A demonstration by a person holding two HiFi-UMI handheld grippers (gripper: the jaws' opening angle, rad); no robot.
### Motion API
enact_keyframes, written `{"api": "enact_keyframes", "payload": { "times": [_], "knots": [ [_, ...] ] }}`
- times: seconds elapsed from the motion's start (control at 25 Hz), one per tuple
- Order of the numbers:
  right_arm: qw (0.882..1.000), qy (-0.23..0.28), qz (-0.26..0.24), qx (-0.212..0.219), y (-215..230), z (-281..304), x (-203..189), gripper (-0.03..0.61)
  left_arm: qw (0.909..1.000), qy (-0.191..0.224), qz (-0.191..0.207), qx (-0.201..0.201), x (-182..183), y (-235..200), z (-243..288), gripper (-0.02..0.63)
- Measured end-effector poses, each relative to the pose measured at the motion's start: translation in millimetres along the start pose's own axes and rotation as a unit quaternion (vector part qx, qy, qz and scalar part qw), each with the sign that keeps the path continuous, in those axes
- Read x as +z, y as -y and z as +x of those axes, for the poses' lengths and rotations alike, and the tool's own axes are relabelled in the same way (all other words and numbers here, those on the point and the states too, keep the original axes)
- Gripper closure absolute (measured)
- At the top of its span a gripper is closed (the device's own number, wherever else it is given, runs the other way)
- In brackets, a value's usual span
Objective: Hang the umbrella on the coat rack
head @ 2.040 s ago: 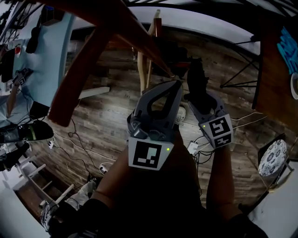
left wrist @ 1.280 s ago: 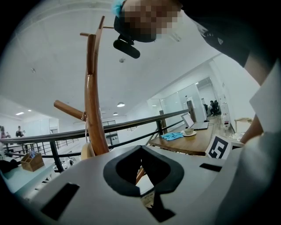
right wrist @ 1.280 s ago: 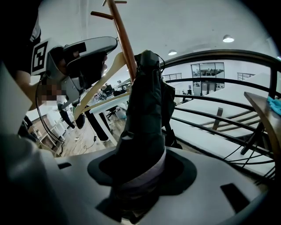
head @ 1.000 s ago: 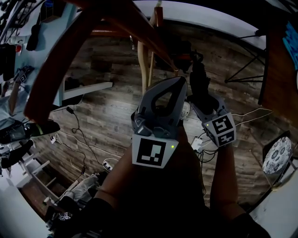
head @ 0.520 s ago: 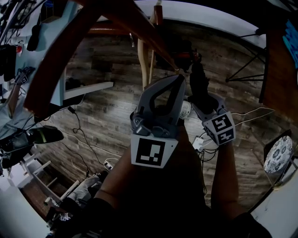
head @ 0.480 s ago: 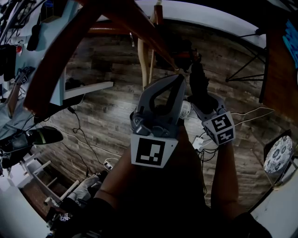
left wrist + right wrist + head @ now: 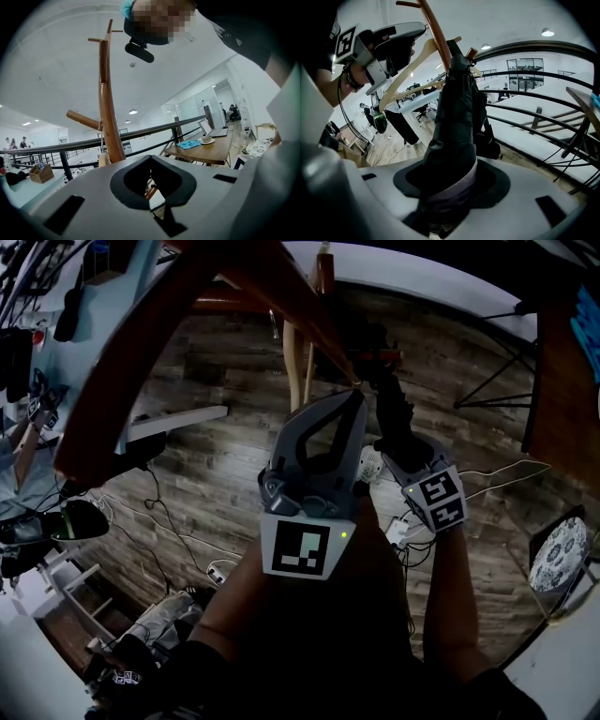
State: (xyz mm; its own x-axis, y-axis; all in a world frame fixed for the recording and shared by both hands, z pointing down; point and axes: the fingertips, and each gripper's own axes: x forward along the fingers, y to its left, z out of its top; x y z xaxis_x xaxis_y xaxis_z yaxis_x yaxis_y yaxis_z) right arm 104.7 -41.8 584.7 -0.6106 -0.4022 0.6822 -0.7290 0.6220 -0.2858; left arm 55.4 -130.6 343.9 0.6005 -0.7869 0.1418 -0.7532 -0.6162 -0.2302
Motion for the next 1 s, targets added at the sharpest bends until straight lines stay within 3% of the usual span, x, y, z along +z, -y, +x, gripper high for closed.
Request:
{"api": "enact_keyframes", "payload": {
  "times": [1.0],
  "knots": [
    [0.999, -0.007, -0.022, 0.038, -33, 35, 15, 0.337, 0.9997, -0.004, -0.003, 0.022, -5, -23, -19, 0.603]
  ]
}}
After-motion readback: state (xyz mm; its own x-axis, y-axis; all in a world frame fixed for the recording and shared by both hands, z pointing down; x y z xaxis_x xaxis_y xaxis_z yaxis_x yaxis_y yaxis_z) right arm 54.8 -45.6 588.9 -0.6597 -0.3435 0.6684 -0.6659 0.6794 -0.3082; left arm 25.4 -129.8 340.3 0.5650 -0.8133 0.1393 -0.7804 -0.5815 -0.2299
